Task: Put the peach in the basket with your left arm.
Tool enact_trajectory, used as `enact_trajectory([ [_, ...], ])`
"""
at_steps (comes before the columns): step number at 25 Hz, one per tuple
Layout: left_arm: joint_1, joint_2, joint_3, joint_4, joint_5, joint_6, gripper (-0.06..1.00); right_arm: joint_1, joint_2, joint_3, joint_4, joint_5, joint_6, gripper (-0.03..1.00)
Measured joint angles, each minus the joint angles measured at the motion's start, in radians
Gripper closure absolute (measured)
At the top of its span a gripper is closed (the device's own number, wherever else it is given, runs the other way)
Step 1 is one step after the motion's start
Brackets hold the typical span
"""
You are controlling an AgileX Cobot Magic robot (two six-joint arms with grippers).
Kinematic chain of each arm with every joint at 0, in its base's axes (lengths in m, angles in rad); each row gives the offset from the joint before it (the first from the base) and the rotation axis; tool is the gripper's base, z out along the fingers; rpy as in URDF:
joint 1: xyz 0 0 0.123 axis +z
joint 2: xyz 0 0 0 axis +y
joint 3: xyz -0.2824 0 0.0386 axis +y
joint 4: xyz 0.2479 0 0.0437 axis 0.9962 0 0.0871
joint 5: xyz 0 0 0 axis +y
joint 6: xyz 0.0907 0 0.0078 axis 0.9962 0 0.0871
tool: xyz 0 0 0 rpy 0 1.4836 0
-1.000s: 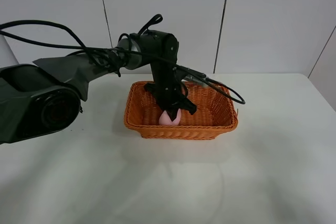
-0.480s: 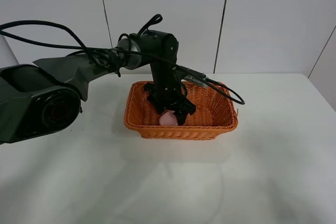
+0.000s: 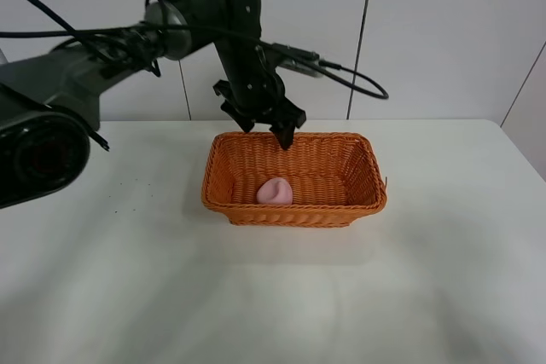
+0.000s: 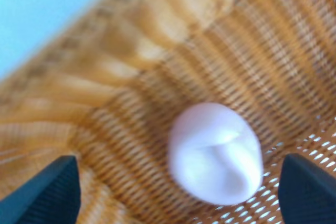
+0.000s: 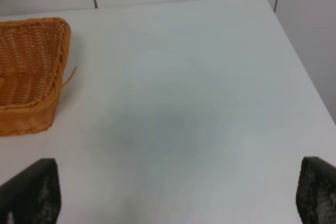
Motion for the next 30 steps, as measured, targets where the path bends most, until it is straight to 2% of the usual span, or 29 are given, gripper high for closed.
enact_trajectory([
  [6,0.091,-0.021,0.024,-0.003,0.000,0.012,0.08,0.000,0.000,0.000,0.000,0.000,0.000,0.27],
  [15,0.403,0.005,0.106,0.004,-0.002,0.023,0.08,0.000,0.000,0.000,0.000,0.000,0.000,0.27],
  [18,0.473,0.005,0.124,0.006,-0.002,0.023,0.08,0.000,0.000,0.000,0.000,0.000,0.000,0.27],
  [22,0.509,-0.010,0.196,0.006,-0.003,0.007,0.08,0.000,0.000,0.000,0.000,0.000,0.000,0.27],
  [30,0.510,-0.233,0.578,0.005,-0.003,0.007,0.09,0.000,0.000,0.000,0.000,0.000,0.000,0.27],
])
